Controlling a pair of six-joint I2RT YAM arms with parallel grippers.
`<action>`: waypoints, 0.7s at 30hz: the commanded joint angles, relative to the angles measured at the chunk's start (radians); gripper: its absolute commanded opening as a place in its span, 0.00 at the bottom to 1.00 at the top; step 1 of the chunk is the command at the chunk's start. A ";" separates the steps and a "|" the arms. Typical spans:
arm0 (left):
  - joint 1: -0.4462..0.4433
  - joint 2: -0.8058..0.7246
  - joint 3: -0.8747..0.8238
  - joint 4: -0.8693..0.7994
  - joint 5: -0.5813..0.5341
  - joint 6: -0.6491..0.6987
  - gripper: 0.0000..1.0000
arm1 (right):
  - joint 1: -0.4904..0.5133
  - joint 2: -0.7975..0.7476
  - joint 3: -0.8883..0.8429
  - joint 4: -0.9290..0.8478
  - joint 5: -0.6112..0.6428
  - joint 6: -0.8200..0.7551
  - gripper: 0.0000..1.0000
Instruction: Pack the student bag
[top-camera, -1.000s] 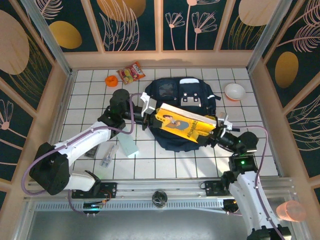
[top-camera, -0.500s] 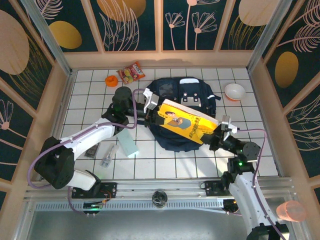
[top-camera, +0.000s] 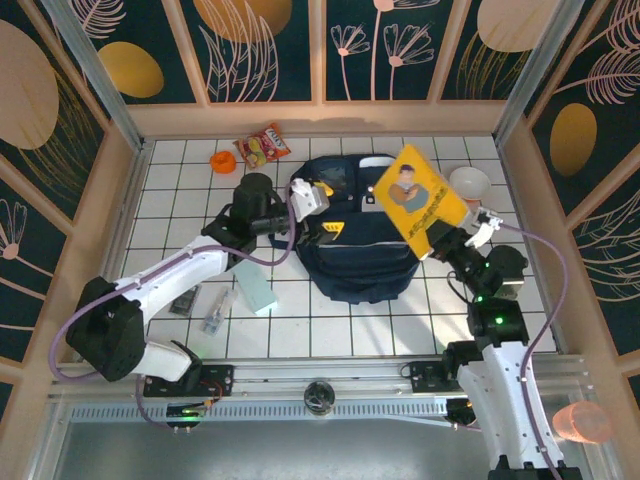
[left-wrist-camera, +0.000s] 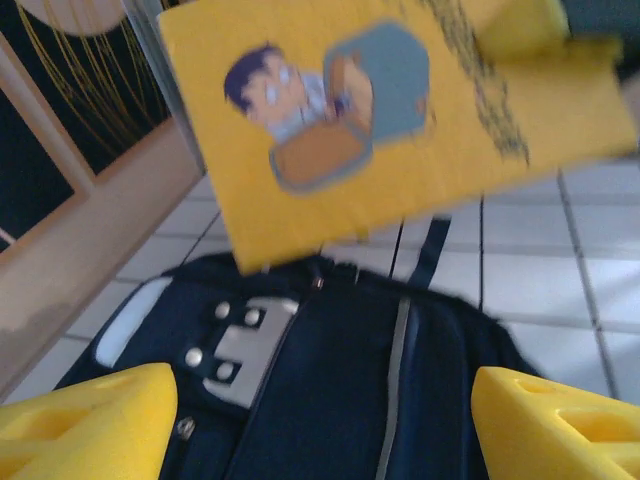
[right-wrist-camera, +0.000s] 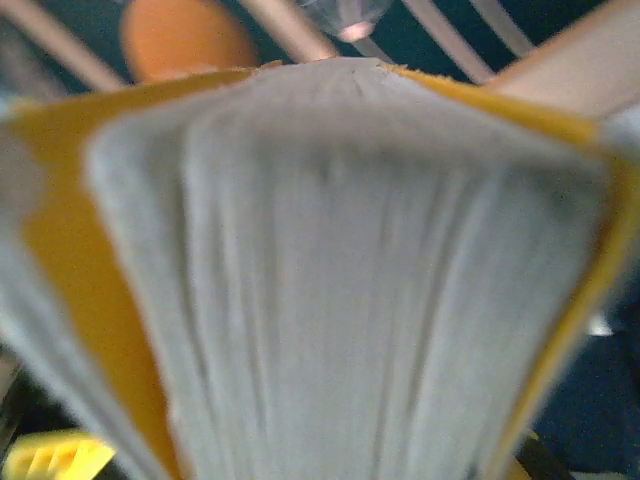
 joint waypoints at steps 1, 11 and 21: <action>-0.057 0.084 0.038 -0.149 -0.112 0.176 0.80 | 0.000 -0.018 0.082 -0.175 0.187 -0.015 0.00; -0.159 0.360 0.166 -0.189 -0.233 0.251 0.84 | -0.001 -0.009 0.100 -0.235 0.182 -0.033 0.00; -0.167 0.469 0.200 -0.195 -0.166 0.256 0.99 | -0.002 -0.010 0.105 -0.274 0.179 -0.043 0.00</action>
